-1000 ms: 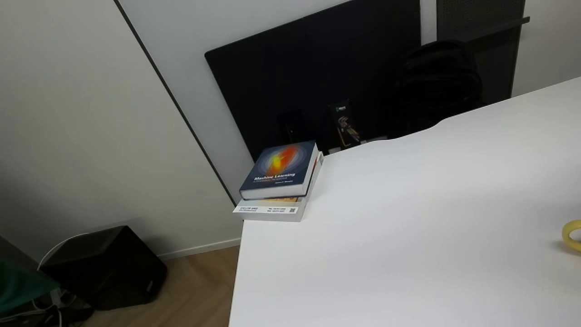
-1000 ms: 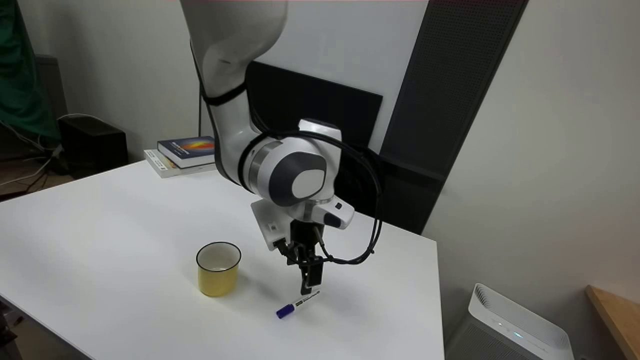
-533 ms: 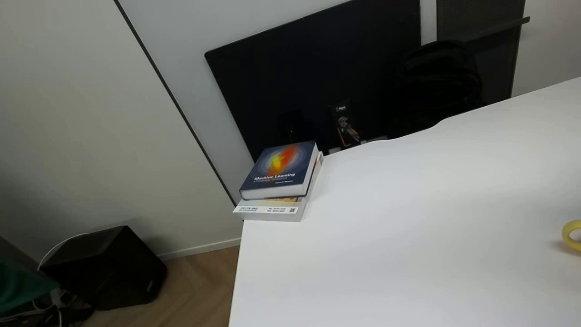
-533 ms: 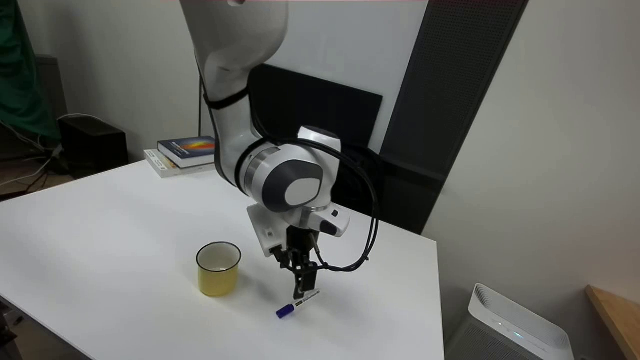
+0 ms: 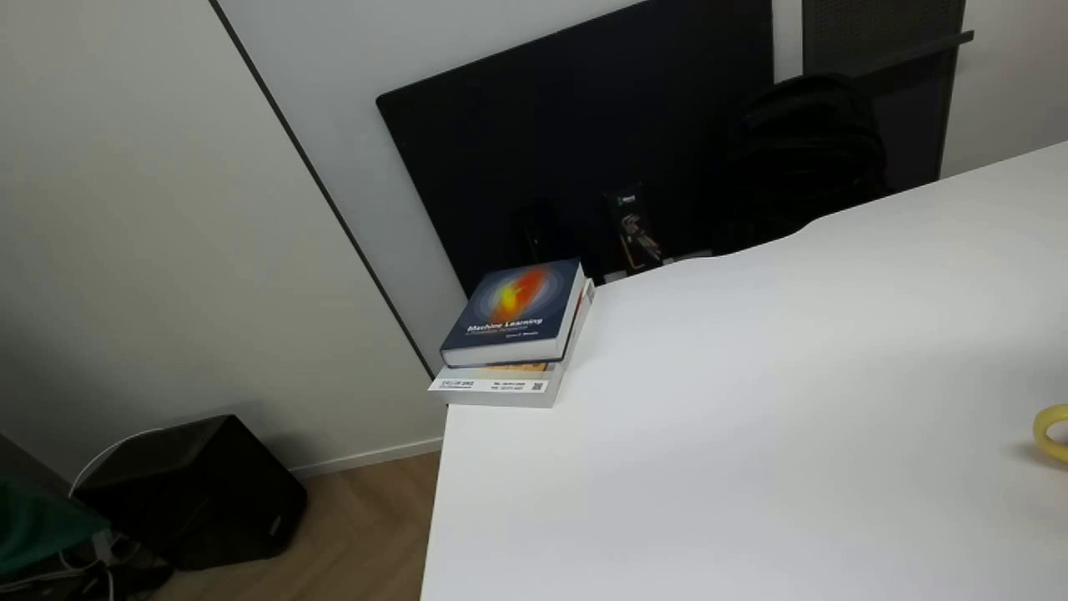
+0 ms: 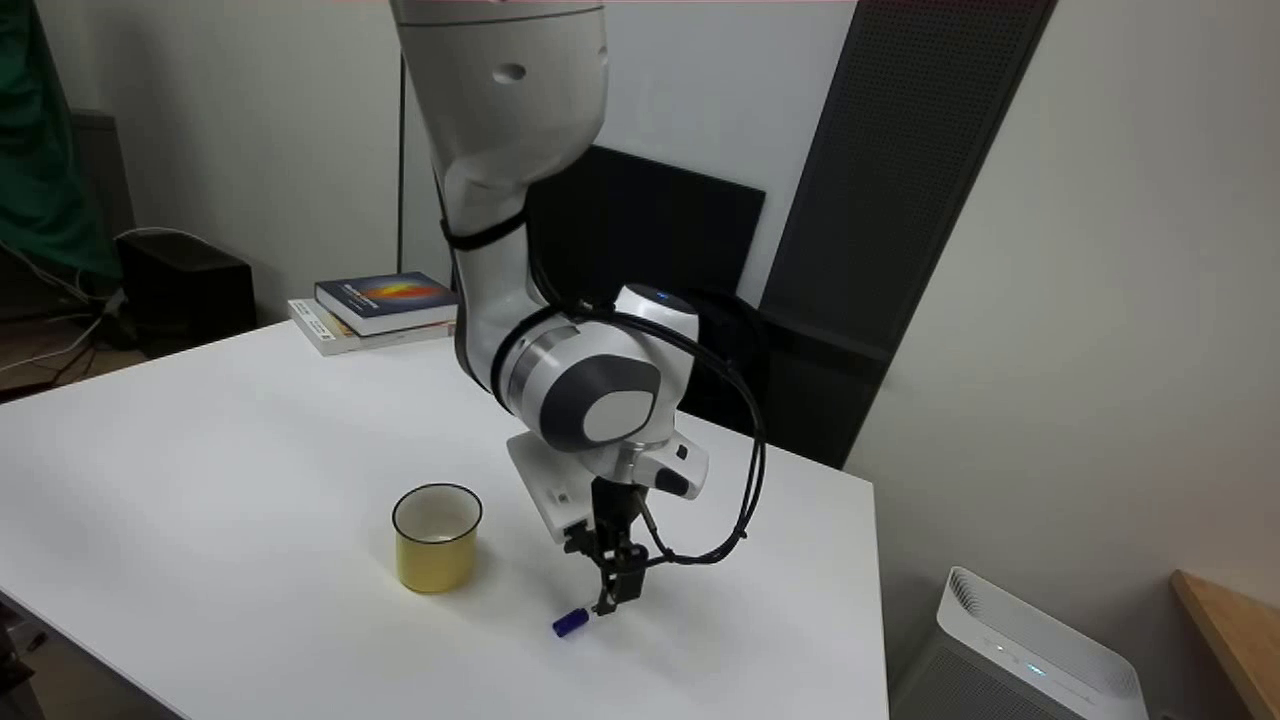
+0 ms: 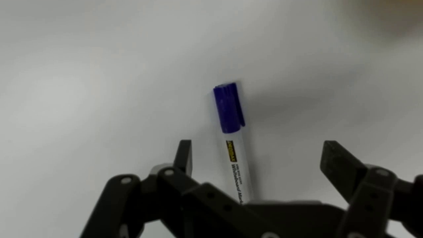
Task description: Pick up the marker from the table and put it in the cup
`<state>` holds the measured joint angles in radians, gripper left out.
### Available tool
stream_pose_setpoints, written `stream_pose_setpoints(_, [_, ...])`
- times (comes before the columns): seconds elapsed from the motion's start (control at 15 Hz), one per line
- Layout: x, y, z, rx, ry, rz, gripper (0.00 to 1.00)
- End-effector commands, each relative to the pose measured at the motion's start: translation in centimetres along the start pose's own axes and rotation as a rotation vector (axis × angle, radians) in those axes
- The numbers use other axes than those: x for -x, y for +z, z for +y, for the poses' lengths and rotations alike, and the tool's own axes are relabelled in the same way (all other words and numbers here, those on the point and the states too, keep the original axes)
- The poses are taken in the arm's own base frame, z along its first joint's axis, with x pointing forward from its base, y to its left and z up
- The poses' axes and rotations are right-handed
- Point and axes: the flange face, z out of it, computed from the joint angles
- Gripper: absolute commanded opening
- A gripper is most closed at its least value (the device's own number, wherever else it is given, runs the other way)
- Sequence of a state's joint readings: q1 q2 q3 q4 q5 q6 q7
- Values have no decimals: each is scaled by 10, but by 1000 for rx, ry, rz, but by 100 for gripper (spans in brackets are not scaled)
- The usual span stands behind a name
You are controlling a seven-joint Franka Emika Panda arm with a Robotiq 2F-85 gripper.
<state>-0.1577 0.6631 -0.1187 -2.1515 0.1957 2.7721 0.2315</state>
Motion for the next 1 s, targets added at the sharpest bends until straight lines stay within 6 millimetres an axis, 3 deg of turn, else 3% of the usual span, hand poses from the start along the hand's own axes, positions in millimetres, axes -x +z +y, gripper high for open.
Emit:
stream_pose_setpoints(0.0, [-18,15,-8,19,-31,21,100])
stream_pose_setpoints(0.4, [-11,33,-9,50,0,40,100])
stream_pose_setpoints(0.93, [6,29,6,56,31,84,100])
